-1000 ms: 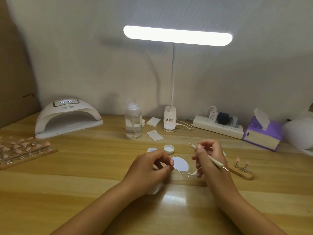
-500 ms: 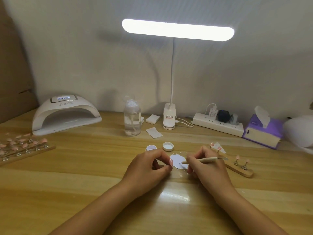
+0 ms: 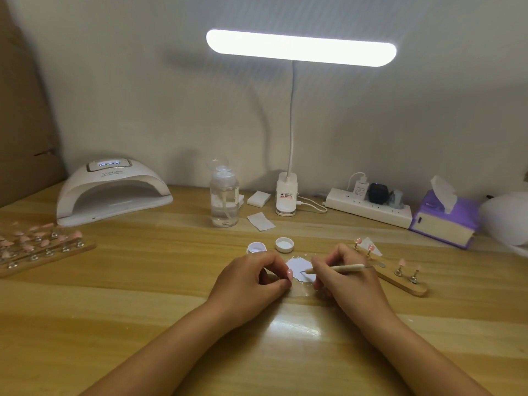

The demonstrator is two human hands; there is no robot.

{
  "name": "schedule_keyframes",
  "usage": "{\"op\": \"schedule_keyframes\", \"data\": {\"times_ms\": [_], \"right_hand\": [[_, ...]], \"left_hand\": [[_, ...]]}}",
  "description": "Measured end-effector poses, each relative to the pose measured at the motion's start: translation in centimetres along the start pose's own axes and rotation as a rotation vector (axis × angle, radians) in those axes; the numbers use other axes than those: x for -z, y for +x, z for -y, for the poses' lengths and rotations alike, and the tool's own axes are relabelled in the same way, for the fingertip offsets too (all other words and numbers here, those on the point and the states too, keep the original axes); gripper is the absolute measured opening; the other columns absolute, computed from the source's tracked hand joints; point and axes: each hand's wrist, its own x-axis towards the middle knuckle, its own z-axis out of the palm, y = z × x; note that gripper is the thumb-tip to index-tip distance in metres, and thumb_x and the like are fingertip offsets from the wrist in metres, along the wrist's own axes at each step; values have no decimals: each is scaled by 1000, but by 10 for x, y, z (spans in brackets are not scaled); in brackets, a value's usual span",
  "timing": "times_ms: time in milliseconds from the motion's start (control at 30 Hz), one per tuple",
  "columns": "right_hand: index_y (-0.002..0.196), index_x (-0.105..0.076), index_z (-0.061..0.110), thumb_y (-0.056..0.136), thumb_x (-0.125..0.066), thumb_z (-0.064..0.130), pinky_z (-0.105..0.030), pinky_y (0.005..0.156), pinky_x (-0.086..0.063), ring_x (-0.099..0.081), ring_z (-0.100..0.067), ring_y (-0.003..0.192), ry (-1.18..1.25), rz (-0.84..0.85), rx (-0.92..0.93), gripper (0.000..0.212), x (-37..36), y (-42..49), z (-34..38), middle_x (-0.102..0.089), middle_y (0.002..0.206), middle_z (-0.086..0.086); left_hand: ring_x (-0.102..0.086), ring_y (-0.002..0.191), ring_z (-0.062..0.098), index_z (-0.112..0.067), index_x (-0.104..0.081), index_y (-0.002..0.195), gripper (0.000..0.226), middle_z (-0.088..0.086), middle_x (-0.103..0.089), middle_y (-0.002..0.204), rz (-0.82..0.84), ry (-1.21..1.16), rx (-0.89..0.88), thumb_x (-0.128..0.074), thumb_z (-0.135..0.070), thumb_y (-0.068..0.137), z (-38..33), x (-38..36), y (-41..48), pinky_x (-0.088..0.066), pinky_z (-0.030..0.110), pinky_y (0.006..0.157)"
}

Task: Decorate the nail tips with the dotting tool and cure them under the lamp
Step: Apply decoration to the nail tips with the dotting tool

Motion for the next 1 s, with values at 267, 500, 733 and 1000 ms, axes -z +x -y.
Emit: {"op": "schedule_keyframes", "data": {"times_ms": [267, 500, 733, 1000], "right_hand": [[79, -57, 9, 87, -67, 25, -42, 59, -55, -64, -17, 54, 3, 21, 0, 21, 1, -2, 2, -71, 62, -4], [80, -58, 7, 88, -67, 26, -38, 64, -53, -63, -13, 51, -3, 15, 12, 23, 1, -1, 2, -71, 63, -4], [80, -59, 7, 88, -67, 29, -41, 72, -55, -68, -17, 64, -15, -3, 17, 24, 1, -1, 1, -72, 63, -1], [80, -58, 5, 90, -66, 22, -27, 54, -49, -62, -8, 52, 79, -66, 3, 21, 3, 1, -1, -71, 63, -1]], "left_hand": [[-55, 61, -8, -35, -67, 82, 11, -30, -65, 81, 6, 6, -7, -72, -25, 83, 0, 0, 0, -36, 23, 63], [-55, 62, -8, -35, -67, 82, 11, -31, -65, 80, -1, 5, 0, -73, -26, 83, -1, 1, 1, -36, 22, 64], [-53, 59, -5, -34, -69, 81, 11, -29, -65, 76, 0, -29, 5, -74, -24, 83, 0, 2, 1, -36, 19, 62], [-47, 55, 0, -29, -73, 81, 11, -22, -67, 70, 121, -312, 113, -79, -20, 82, -3, 13, 8, -40, 13, 57]]}}
